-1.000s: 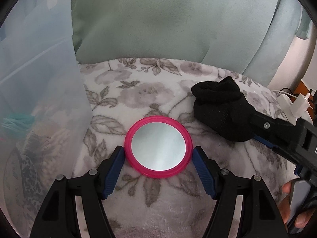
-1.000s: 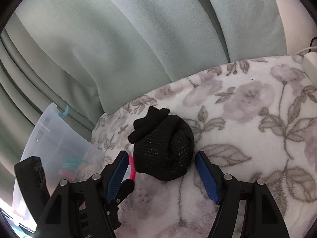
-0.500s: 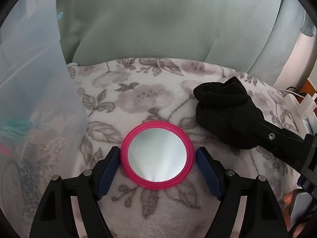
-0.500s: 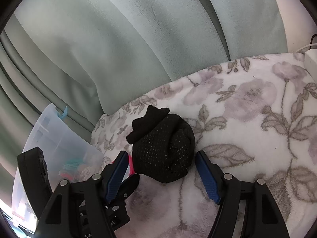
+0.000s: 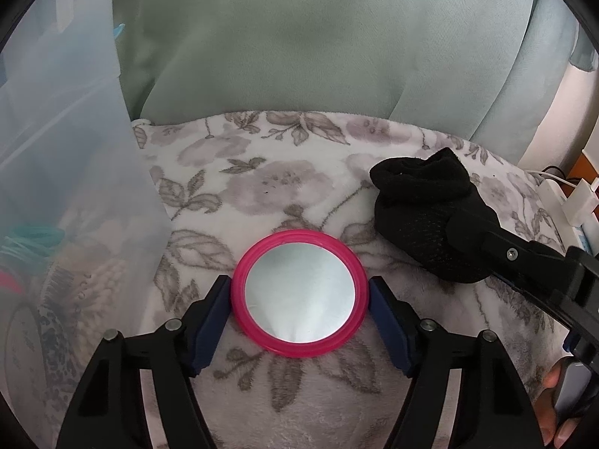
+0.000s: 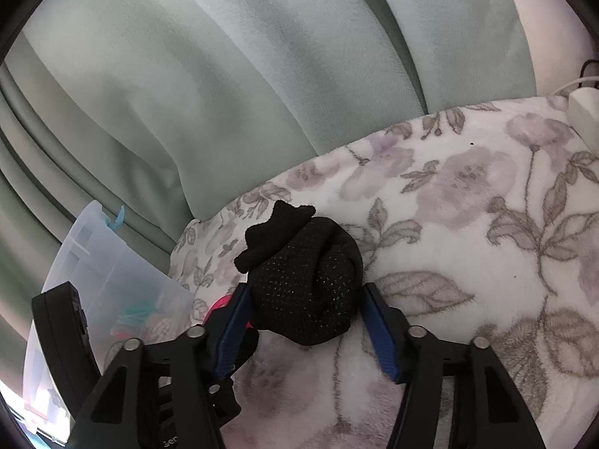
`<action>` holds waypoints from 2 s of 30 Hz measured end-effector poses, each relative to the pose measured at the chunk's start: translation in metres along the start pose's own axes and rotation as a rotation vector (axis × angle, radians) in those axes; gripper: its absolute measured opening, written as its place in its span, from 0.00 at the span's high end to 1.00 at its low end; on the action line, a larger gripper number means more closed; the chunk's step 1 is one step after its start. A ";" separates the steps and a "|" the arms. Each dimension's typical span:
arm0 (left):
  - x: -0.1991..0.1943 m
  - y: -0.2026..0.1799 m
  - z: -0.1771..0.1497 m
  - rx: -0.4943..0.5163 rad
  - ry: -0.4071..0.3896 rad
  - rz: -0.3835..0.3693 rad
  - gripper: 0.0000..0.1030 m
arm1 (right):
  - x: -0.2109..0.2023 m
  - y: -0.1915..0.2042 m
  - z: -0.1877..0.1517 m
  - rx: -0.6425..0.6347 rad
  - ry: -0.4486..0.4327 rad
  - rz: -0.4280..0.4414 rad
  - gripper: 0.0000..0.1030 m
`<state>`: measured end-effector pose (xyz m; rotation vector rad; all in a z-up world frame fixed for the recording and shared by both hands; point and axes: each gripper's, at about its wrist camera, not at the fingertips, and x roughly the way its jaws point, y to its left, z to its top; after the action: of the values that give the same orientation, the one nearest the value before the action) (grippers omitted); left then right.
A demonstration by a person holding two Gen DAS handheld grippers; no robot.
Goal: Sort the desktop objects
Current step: 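Grasp the pink-rimmed mirror with the left tool while the right tool grasps the black mesh bun, then lift the mirror with the left tool while the right tool lifts the bun over the bin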
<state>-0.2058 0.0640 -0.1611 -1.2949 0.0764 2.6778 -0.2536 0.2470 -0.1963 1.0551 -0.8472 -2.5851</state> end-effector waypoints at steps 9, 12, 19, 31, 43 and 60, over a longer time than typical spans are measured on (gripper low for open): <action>-0.003 -0.001 -0.001 0.005 -0.003 0.009 0.28 | -0.003 -0.008 0.000 0.042 0.019 0.041 0.55; -0.003 -0.003 -0.006 0.009 -0.003 0.012 0.28 | -0.006 -0.012 0.000 0.055 0.021 0.054 0.58; -0.009 -0.004 -0.019 0.007 0.006 -0.007 0.28 | -0.005 -0.011 0.000 0.067 0.021 0.074 0.62; -0.050 -0.008 -0.032 0.007 0.005 -0.062 0.29 | -0.009 -0.007 -0.005 0.095 0.036 0.156 0.71; -0.112 0.005 -0.039 -0.027 -0.065 -0.119 0.29 | -0.053 0.002 -0.016 0.174 0.020 0.179 0.74; -0.191 0.024 -0.050 -0.100 -0.215 -0.278 0.29 | -0.128 0.067 -0.028 0.142 -0.046 0.138 0.75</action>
<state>-0.0547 0.0102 -0.0432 -0.9522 -0.2482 2.5844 -0.1430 0.2325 -0.1003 0.9399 -1.0886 -2.4738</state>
